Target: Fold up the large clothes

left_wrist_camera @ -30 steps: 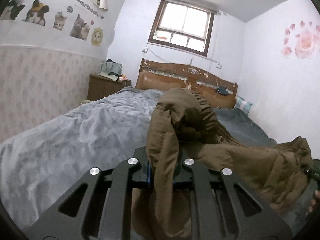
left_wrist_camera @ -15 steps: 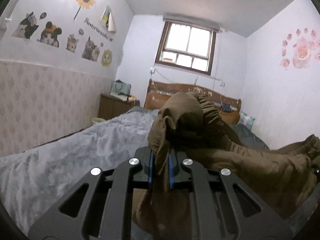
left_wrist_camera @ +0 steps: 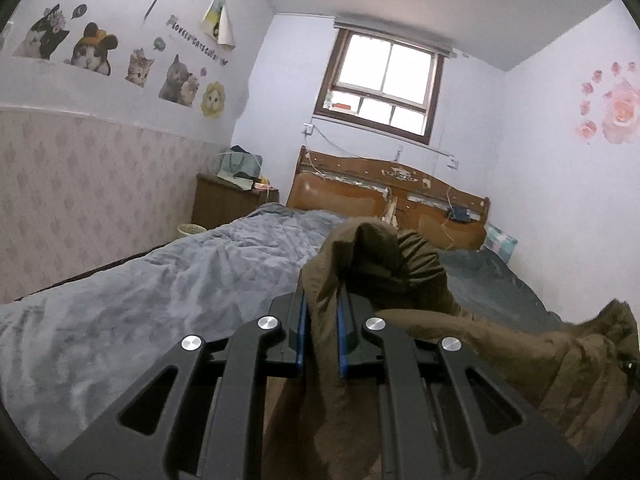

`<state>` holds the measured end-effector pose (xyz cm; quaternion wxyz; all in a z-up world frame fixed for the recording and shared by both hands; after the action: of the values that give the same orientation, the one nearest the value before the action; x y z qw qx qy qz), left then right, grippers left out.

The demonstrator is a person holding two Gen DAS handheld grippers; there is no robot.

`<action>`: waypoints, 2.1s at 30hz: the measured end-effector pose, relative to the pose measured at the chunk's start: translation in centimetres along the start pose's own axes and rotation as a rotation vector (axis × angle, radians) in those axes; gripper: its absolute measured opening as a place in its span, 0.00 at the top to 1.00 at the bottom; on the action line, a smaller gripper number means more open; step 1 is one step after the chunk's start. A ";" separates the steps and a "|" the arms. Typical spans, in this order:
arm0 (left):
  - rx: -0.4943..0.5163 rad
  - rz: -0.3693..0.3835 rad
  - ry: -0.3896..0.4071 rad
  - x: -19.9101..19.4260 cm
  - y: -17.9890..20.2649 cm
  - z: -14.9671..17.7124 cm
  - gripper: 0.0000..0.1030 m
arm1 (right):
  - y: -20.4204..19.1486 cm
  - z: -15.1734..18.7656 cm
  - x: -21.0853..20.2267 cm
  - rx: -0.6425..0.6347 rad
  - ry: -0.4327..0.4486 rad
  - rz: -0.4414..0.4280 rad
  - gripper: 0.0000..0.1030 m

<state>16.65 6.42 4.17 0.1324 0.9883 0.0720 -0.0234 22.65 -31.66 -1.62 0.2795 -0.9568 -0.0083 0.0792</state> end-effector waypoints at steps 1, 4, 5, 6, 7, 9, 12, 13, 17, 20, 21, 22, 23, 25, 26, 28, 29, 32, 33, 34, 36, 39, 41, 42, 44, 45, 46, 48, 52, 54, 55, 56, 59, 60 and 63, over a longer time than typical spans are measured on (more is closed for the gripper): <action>0.010 -0.016 0.008 1.1 -0.1 -0.1 0.90 | -0.1 -0.1 0.9 -0.010 -0.003 0.006 0.81; 0.015 -0.039 0.031 3.8 0.4 -0.1 0.91 | -0.5 -0.8 3.9 -0.044 0.003 0.019 0.81; -0.001 -0.057 0.035 4.8 0.1 0.0 0.91 | -0.7 -0.7 4.9 -0.058 -0.001 0.023 0.81; -0.021 -0.061 0.024 5.9 -0.1 0.4 0.91 | -0.7 -0.3 6.4 -0.068 -0.012 0.024 0.81; -0.025 -0.067 0.006 6.8 -0.1 0.8 0.91 | -0.6 0.1 7.3 -0.070 -0.021 0.029 0.81; 0.004 -0.099 -0.047 9.6 -0.5 2.4 0.91 | -0.1 1.4 9.8 -0.068 -0.061 0.040 0.81; 0.102 -0.169 -0.230 14.2 -1.7 7.1 0.95 | 1.1 3.7 12.8 -0.066 -0.131 0.071 0.80; 0.099 -0.182 -0.307 15.4 -2.6 9.1 0.96 | 1.5 4.6 13.8 -0.066 -0.157 0.086 0.79; 0.087 -0.232 -0.563 18.2 -5.7 16.2 0.96 | 3.3 8.5 16.7 -0.109 -0.274 0.135 0.73; 0.168 -0.253 -0.677 18.7 -6.6 20.4 0.96 | 4.7 12.1 18.1 -0.106 -0.410 0.166 0.51; 0.211 -0.260 -0.695 18.7 -6.7 21.2 0.96 | 5.3 13.4 18.4 -0.113 -0.466 0.190 0.32; 0.244 -0.274 -0.704 18.6 -6.9 21.8 0.96 | 5.9 14.5 18.6 -0.106 -0.515 0.215 0.23; 0.256 -0.286 -0.700 18.4 -7.0 21.6 0.96 | 6.3 14.8 18.6 -0.088 -0.529 0.217 0.22; 0.272 -0.307 -0.644 18.0 -6.8 19.5 0.94 | 7.3 14.3 18.2 -0.052 -0.532 0.244 0.16; 0.274 -0.296 -0.609 18.1 -5.5 17.9 0.94 | 7.6 13.5 17.8 -0.054 -0.519 0.266 0.16; 0.264 -0.232 -0.539 16.7 -3.6 15.3 0.83 | 7.0 11.0 16.3 -0.087 -0.458 0.295 0.15; 0.268 -0.185 -0.482 15.7 -1.7 13.3 0.79 | 6.0 9.4 15.4 -0.113 -0.416 0.296 0.14; 0.250 -0.059 -0.370 12.0 3.6 10.3 0.33 | 0.6 5.5 12.6 -0.189 -0.253 0.224 0.02; 0.237 -0.029 -0.353 11.1 5.1 10.0 0.12 | -1.5 4.9 11.8 -0.207 -0.208 0.180 0.02; 0.232 0.005 -0.346 10.2 7.0 10.5 0.04 | -4.1 5.0 11.4 -0.221 -0.187 0.109 0.02; 0.279 0.041 -0.375 9.7 9.1 12.6 0.04 | -7.8 6.4 11.7 -0.256 -0.186 0.010 0.02; 0.429 0.017 -0.455 10.7 10.5 17.5 0.04 | -9.6 9.1 13.3 -0.345 -0.221 0.001 0.02; 0.453 -0.008 -0.500 11.5 10.0 19.6 0.04 | -9.3 11.7 14.9 -0.355 -0.300 0.006 0.02; 0.437 -0.017 -0.511 11.8 9.5 20.1 0.03 | -8.5 13.0 15.6 -0.335 -0.343 0.014 0.02; 0.393 -0.037 -0.546 12.3 8.6 21.2 0.03 | -7.1 14.7 16.6 -0.321 -0.396 0.025 0.02; 0.392 -0.044 -0.556 12.8 8.2 21.6 0.03 | -6.3 15.7 16.6 -0.314 -0.415 0.022 0.02; 0.398 -0.050 -0.563 13.2 7.9 21.9 0.03 | -5.7 16.6 17.0 -0.309 -0.436 0.018 0.02; 0.424 -0.057 -0.572 13.9 7.4 22.8 0.03 | -5.4 18.0 17.6 -0.324 -0.463 0.016 0.02; 0.395 -0.064 -0.606 14.7 6.4 23.8 0.03 | -5.6 18.8 17.8 -0.401 -0.468 0.041 0.02; 0.384 -0.064 -0.618 14.9 6.3 24.1 0.03 | -5.9 19.0 17.8 -0.417 -0.470 0.042 0.02; 0.386 -0.065 -0.624 14.9 6.3 24.3 0.03 | -5.8 19.1 17.8 -0.417 -0.477 0.042 0.02; 0.391 -0.065 -0.626 15.0 6.3 24.4 0.03 | -5.7 19.3 17.9 -0.413 -0.485 0.042 0.02; 0.397 -0.063 -0.636 15.9 6.3 24.8 0.03 | -5.6 19.5 18.5 -0.413 -0.496 0.048 0.02; 0.396 -0.064 -0.638 15.9 6.3 25.0 0.03 | -5.6 19.7 18.5 -0.416 -0.498 0.051 0.02; 0.399 -0.068 -0.642 16.5 7.0 25.3 0.03 | -5.6 20.1 19.0 -0.423 -0.503 0.056 0.02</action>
<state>33.36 -4.69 -19.53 -0.0478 0.9340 0.0535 -0.3500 38.39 -15.08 -18.11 0.0613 -0.9440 -0.0671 0.3173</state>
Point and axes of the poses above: each gripper's, at about its wrist camera, not at the fingertips, and x roughly the way its jaws point, y to its right, z to its underside, the point moved 9 cm from there along x, roughly the way its jaws point, and after that the axes turned 6 degrees about y, right-handed, at the moved point
